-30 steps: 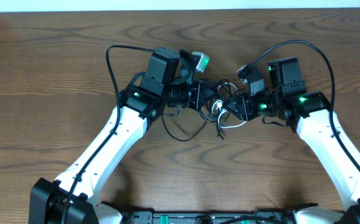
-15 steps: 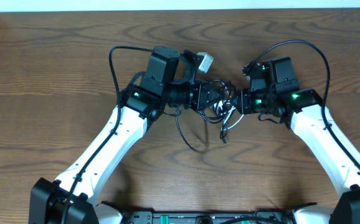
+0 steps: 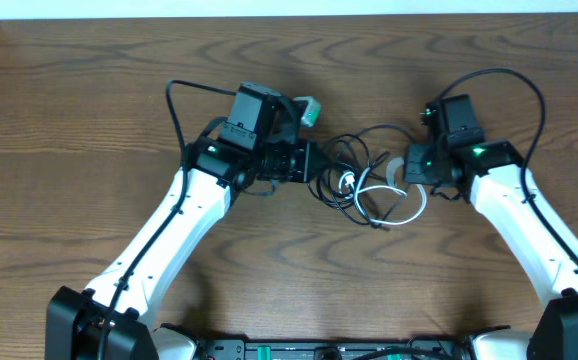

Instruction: Untangle cables

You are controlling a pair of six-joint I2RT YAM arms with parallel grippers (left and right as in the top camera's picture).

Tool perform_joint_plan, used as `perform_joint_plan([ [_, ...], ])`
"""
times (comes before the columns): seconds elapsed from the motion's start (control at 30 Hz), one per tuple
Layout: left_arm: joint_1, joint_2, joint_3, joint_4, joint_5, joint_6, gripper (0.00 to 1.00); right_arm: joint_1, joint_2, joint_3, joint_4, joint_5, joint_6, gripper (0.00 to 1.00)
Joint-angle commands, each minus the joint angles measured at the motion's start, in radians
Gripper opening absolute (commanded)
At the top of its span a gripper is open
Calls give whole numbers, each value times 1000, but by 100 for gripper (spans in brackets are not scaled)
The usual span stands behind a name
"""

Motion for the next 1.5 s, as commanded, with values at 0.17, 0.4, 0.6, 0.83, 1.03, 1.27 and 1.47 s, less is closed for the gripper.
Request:
perform_joint_plan([
  [0.17,114,-13,1,-69,-229,8,7,-178,8,2,-15,211,26,1],
  [0.4,143,-13,1,28,163,-33,7,-250,7,2,14,-26,14,2],
  [0.6,66,-13,1,95,330,-20,8,-205,7,2,108,-698,-282,50],
  [0.83,-37,-9,1,115,250,13,7,-100,8,2,71,-781,-307,58],
  [1.03,-81,-9,1,243,273,5,8,21,8,-2,0,-620,-306,62],
  [1.27,-81,-9,1,320,274,-58,8,103,8,-2,1,-588,-305,49],
  [1.47,-80,-10,1,338,311,-67,8,121,8,-6,14,-333,-119,1],
])
